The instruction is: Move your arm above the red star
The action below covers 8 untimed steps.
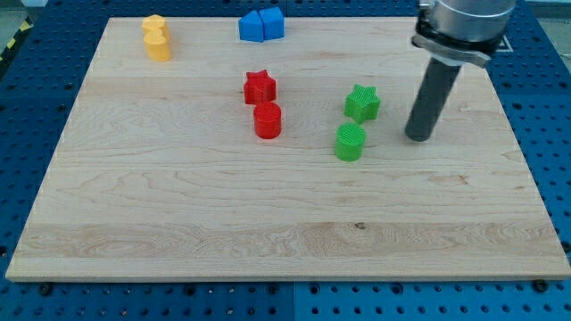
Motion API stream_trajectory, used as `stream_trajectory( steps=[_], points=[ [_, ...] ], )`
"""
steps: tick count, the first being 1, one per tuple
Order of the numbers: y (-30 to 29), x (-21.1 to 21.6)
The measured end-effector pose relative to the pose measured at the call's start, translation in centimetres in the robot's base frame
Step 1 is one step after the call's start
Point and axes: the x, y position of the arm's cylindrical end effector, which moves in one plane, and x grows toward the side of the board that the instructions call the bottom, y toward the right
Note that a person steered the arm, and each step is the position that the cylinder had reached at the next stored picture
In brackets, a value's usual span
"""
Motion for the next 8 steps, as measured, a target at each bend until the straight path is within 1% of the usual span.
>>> stream_trajectory(
  steps=[3, 4, 5, 6, 8],
  points=[
    [-0.2, -0.5],
    [0.8, -1.0],
    [1.3, -5.2],
    [-0.7, -9.1],
    [-18.0, -10.8]
  ],
)
